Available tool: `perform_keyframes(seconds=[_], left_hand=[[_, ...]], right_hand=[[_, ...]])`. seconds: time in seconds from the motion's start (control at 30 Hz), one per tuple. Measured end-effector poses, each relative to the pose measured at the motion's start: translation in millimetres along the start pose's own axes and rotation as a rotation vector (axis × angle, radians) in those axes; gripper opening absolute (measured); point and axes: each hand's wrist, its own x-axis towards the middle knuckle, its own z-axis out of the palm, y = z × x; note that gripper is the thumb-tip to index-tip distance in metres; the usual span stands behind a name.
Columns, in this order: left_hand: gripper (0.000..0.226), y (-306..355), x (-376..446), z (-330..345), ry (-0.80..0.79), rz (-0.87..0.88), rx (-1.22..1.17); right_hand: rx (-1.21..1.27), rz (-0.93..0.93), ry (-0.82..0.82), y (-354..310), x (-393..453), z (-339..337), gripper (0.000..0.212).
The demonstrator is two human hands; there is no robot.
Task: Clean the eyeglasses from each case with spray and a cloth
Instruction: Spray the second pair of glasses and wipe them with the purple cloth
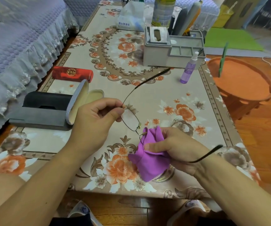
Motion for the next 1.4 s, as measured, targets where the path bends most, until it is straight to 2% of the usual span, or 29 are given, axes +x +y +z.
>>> perform_keyframes(seconds=[0.07,0.2,0.3,0.57,0.8,1.07,1.17,1.4], left_hand=[[0.025,0,0,0,0.005,-0.010,-0.002],[0.022,-2,-4,2,0.020,-0.049,-0.015],[0.020,-2,-6,3,0.025,-0.066,-0.027],[0.025,4,-5,1,0.037,-0.003,-0.030],[0.027,5,-8,1,0.012,-0.009,-0.025],[0.026,8,-10,1,-0.008,0.000,-0.042],[0.026,8,-7,-2,-0.004,-0.001,-0.042],[0.028,9,-5,-4,0.018,0.003,-0.056]], right_hand=[[0.040,-0.041,0.005,-2,1,1,0.031],[0.087,-0.100,-0.035,-4,0,3,0.019],[0.177,-0.075,-0.054,2,1,3,0.019],[0.320,-0.117,-0.086,2,-2,8,0.012],[0.310,0.008,-0.191,2,-4,7,0.015],[0.261,-0.001,-0.136,5,-3,8,0.035],[0.287,-0.026,-0.120,3,-2,5,0.020],[0.342,-0.101,-0.037,8,3,7,0.007]])
